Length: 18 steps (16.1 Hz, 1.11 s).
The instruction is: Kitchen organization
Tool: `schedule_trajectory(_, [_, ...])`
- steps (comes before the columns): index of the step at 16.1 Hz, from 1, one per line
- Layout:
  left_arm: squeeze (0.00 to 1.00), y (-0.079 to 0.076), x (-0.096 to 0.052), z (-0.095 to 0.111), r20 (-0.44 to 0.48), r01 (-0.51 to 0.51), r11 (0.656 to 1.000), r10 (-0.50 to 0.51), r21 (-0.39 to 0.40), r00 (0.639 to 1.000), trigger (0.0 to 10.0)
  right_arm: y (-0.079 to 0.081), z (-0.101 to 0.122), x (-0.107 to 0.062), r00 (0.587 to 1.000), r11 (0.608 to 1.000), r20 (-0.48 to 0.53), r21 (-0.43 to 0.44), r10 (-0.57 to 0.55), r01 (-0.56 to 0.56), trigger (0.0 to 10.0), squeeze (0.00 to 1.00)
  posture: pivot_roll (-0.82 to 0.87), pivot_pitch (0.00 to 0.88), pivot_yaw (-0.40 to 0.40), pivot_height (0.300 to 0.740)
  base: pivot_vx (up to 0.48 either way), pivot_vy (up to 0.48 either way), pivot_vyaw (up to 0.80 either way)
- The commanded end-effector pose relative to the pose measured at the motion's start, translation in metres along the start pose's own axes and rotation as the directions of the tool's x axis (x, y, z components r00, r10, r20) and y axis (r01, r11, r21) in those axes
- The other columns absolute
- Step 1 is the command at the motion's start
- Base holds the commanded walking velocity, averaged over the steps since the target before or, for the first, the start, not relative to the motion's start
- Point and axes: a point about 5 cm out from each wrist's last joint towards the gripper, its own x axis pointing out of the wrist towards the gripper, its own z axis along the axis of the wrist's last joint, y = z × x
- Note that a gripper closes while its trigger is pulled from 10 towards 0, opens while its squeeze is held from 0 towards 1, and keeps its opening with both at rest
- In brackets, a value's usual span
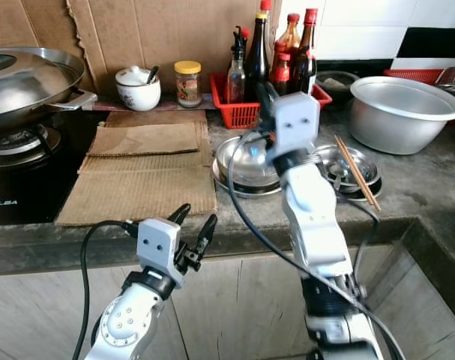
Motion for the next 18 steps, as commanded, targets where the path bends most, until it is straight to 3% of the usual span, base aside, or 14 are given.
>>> schedule_trajectory(1, [0.00, 0.001, 0.002, 0.000, -0.001, 0.005, 1.000, -0.005, 0.004, 1.000, 10.0, -0.001, 0.017, -0.004, 0.998, 0.999, 0.057, 0.026, -0.042, 0.041, 0.0, 0.00, 0.04, 0.000, -0.049, 0.740, 0.000, 0.000, 0.00])
schedule_trajectory(5, [0.00, 0.004, 0.005, 0.001, 0.004, 0.015, 1.000, -0.015, 0.014, 1.000, 10.0, -0.004, 0.027, -0.020, 0.984, 0.986, 0.056, 0.028, -0.168, 0.166, 0.0, 0.00, 0.03, 0.000, -0.029, 0.740, 0.000, 0.000, 0.00])
schedule_trajectory(6, [0.00, 0.004, 0.005, 0.001, 0.005, 0.021, 1.000, -0.021, 0.013, 1.000, 10.0, -0.005, 0.026, -0.023, 0.983, 0.984, 0.043, 0.024, -0.176, 0.175, 1.1, 0.00, 0.03, 0.000, -0.025, 0.740, 0.000, 0.000, 0.00])
schedule_trajectory(7, [0.00, 0.003, 0.005, 0.000, 0.004, 0.039, 0.999, -0.039, 0.019, 0.999, 10.0, -0.002, 0.024, -0.028, 0.985, 0.986, 0.025, 0.015, -0.168, 0.168, 9.7, 0.00, 0.03, 0.000, -0.021, 0.740, 0.000, 0.000, 0.00])
schedule_trajectory(13, [0.00, 0.001, 0.005, -0.002, 0.004, 0.058, 0.998, -0.058, 0.024, 0.998, 10.0, -0.002, 0.018, -0.034, 0.982, 0.982, -0.015, 0.011, -0.191, 0.191, 10.0, 0.00, 0.03, 0.000, -0.020, 0.740, -0.178, 0.000, 0.00])
schedule_trajectory(18, [0.00, -0.001, 0.006, -0.002, 0.009, 0.070, 0.997, -0.071, 0.023, 0.997, 10.0, -0.007, 0.027, -0.026, 0.976, 0.976, 0.035, -0.008, -0.217, 0.217, 10.0, 0.00, 0.02, 0.000, -0.015, 0.740, -0.310, 0.000, 0.00])
